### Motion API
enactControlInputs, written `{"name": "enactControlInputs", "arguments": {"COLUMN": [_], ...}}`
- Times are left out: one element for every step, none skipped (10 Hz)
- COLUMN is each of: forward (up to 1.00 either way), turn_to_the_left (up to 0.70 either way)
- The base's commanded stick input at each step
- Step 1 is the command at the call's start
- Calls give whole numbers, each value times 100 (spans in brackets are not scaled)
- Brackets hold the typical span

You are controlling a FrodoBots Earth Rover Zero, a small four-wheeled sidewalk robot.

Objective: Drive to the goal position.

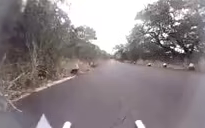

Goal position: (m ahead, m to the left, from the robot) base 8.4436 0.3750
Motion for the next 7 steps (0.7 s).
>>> {"name": "enactControlInputs", "arguments": {"forward": [70,70,70,70,70,70,70], "turn_to_the_left": [0,0,0,0,0,0,0]}}
